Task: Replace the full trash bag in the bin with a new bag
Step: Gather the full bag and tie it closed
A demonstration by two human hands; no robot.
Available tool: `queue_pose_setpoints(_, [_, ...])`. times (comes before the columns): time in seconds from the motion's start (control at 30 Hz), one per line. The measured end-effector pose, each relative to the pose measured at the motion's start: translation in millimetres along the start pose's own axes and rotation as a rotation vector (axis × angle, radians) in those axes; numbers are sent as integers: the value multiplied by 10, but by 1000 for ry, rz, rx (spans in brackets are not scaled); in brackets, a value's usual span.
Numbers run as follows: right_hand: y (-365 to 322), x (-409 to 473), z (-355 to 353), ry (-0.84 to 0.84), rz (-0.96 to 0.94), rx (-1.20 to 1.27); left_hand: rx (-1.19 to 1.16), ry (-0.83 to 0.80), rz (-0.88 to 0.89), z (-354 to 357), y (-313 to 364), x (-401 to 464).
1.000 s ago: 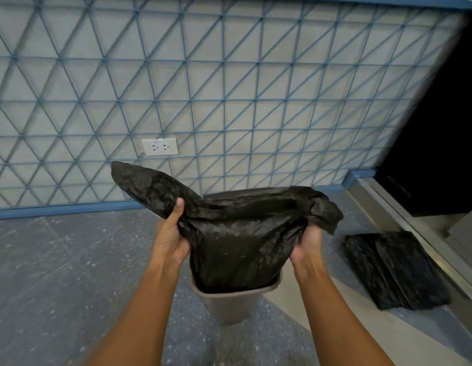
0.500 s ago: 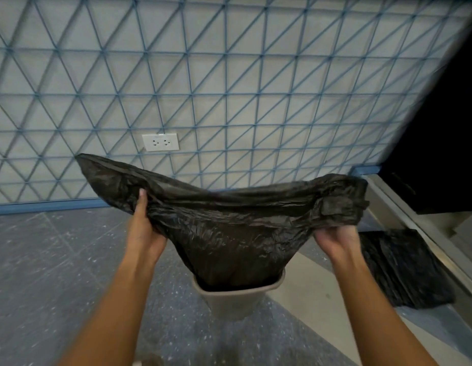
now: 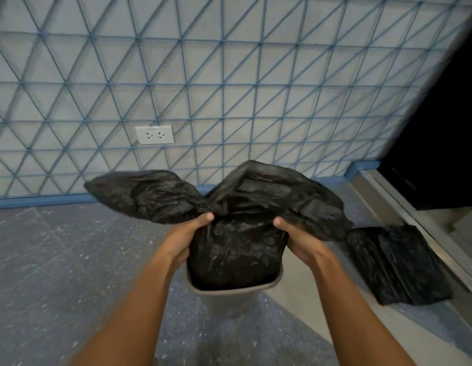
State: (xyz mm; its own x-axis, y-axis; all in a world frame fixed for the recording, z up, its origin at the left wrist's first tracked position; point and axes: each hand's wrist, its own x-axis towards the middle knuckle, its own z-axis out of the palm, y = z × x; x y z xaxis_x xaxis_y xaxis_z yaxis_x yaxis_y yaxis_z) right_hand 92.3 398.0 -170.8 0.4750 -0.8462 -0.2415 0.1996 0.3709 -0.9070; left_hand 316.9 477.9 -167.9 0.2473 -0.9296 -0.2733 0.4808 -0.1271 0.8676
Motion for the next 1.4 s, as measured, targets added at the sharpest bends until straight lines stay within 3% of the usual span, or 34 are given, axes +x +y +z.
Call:
queue_pose_setpoints(0.2, [-151,79,257,314,-130,398,-401,-117,184,249,242,-92])
queue_pose_setpoints(0.3, [-407,118,365,244,-228,473,-480,-158,301,363,475,-79])
queue_pose_setpoints(0.37, [-467,115,411,229,-250,500,-506,-146,266,409,506,-74])
queue_pose_setpoints(0.5, [-289,-11,414,349,-49,329,-434,48,104,462,359,-107])
queue_pose_setpoints(0.57, [-410,-21,479,287,-62,347,-419,66,109,544,493,-98])
queue_pose_setpoints(0.67, [-863,62,618,16,-280,517,-470,-90,142,714,817,-58])
queue_pose_setpoints(0.73, [-1078,76,742,-77,-339,558,-449,-152,220,816,925,-44])
queue_pose_setpoints(0.9, [-771,111,742,134,-102,453,-153,-131,308,812,628,-77])
queue_pose_setpoints(1.0, [-618,123,729,370,-144,-24,232,-22,408,810,336,-28])
queue_pose_setpoints(1.03, [-633,120,749,375,-189,-157,314,34,414,826,280,-4])
queue_pose_setpoints(1.1, [-686,110,746,253,-246,-216,369,130,424,857,243,15])
queue_pose_setpoints(1.2, [-732,-4,381,103,-282,56,248,194,420,854,314,-10])
queue_pose_setpoints(1.27, [-648,-162,-66,39,-247,103,204,213,443,809,388,-11])
queue_pose_setpoints(1.4, [-314,-383,-422,-117,-48,-365,167,178,473,741,408,-12])
